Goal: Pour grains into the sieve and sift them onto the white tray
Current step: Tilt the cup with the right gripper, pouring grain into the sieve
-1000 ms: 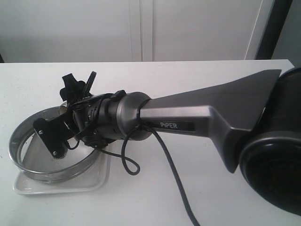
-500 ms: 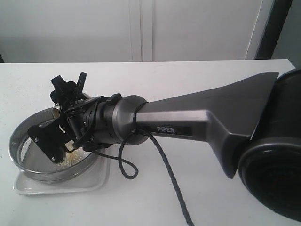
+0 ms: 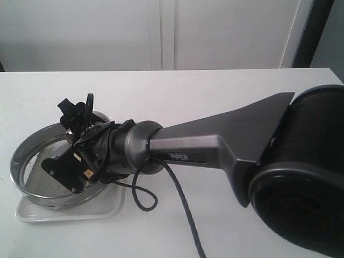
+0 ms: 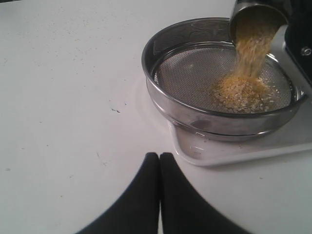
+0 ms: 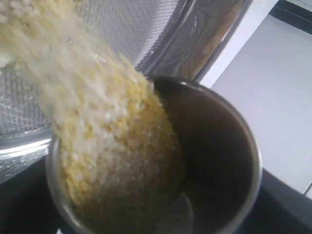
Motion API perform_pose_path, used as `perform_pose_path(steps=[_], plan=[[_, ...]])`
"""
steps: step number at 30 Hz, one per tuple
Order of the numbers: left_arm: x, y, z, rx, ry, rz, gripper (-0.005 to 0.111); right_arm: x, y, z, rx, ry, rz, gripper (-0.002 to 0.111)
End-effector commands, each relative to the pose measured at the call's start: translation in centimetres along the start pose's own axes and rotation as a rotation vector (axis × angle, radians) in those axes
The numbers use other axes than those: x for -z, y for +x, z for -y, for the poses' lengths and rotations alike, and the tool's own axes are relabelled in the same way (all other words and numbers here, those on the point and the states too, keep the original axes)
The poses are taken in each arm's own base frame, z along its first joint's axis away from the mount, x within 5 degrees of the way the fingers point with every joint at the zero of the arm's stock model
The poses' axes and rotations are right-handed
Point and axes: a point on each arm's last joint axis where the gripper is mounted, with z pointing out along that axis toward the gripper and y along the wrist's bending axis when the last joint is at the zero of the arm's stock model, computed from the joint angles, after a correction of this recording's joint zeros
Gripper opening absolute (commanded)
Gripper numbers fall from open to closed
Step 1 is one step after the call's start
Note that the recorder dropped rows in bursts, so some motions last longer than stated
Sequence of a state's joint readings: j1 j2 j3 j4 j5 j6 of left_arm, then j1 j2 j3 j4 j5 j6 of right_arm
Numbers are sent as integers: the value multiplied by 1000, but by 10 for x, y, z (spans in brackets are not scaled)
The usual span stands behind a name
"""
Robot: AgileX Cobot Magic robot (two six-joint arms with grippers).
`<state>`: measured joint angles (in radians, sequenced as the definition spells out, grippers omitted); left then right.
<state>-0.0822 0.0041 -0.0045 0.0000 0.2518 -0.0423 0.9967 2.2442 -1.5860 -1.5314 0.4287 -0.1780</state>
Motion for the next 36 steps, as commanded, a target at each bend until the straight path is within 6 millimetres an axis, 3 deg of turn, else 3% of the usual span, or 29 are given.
perform_pose_path(steps=[1, 11, 36], plan=[[0, 1, 0, 5, -2, -2, 0, -3, 2, 1, 56, 17, -44, 0], [0, 1, 0, 5, -2, -2, 0, -3, 5, 1, 114, 34, -99, 0], [0, 1, 0, 5, -2, -2, 0, 8, -10, 10, 216, 92, -160, 0]])
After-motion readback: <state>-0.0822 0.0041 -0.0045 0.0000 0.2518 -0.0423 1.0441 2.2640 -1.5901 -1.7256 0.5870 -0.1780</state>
